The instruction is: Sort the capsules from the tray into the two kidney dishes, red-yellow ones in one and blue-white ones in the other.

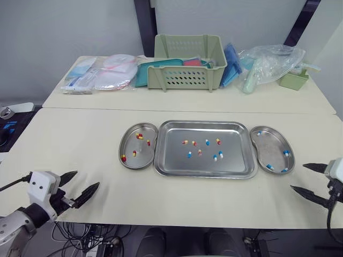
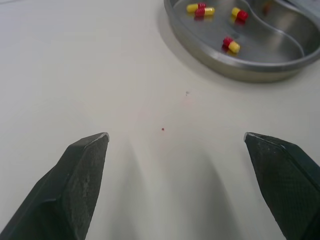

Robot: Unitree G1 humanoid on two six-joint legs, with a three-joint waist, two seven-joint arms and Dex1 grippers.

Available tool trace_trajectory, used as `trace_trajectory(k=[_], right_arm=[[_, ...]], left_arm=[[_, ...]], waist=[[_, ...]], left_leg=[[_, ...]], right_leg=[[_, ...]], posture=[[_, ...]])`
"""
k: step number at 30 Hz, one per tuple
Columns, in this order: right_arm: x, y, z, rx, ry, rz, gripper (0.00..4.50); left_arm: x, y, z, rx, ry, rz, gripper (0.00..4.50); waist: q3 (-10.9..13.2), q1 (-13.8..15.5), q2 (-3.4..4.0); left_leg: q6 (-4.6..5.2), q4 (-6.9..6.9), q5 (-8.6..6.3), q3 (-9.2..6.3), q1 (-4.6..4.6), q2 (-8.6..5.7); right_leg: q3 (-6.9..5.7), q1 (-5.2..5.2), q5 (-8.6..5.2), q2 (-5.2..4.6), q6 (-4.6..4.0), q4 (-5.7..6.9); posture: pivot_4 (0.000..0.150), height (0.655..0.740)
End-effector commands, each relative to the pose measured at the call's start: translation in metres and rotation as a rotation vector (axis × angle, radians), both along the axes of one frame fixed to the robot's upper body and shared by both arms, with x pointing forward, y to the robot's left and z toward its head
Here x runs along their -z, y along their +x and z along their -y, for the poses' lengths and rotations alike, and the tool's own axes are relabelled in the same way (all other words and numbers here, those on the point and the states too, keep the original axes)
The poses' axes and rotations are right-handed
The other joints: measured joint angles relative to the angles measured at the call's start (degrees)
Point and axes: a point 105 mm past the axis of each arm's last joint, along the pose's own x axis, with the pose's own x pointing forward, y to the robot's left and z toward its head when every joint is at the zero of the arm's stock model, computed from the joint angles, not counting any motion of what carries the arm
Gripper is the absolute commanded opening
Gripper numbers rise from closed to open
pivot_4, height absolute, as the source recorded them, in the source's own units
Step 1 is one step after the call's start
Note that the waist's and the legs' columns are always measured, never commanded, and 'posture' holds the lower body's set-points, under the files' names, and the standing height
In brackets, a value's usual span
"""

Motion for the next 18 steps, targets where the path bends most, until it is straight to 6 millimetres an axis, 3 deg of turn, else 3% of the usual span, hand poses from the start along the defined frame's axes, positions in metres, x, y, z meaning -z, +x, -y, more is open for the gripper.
trace_trajectory(k=[1, 10, 16, 18], right_arm=[[-0.010, -0.005, 0.013, 0.023, -0.005, -0.010, 4.49], [-0.009, -0.007, 0.003, -0.004, 0.017, -0.006, 4.49], [-0.009, -0.008, -0.006, -0.047, -0.001, 0.031, 4.49], [-0.007, -0.008, -0.017, -0.075, 0.005, 0.047, 4.49]], left_arm=[[0.003, -0.014, -0.026, -0.053, 0.061, -0.014, 4.50], [0.008, -0.018, -0.033, -0.059, 0.058, -0.022, 4.50], [0.002, -0.015, -0.026, -0.035, 0.058, -0.018, 4.50], [-0.001, -0.013, -0.023, -0.021, 0.058, -0.018, 4.50]], waist=[[0.0, -0.1, -0.03], [0.1, 0.0, -0.13], [0.1, 0.0, -0.13], [0.1, 0.0, -0.14]], left_leg=[[0.00, -0.05, 0.00, 0.01, 0.01, 0.00], [-0.01, -0.12, 0.00, 0.00, 0.05, 0.03], [-0.01, -0.13, 0.00, 0.00, 0.06, 0.03], [-0.01, -0.13, 0.00, 0.00, 0.06, 0.03]], right_leg=[[0.01, -0.01, -0.01, 0.00, -0.01, -0.01], [-0.02, 0.01, -0.02, -0.01, -0.04, -0.02], [-0.02, 0.01, -0.02, 0.00, -0.04, -0.02], [-0.01, 0.01, -0.02, 0.00, -0.04, -0.02]], posture=[[0.150, 0.7400], [0.150, 0.7400], [0.150, 0.7400], [0.150, 0.7400]])
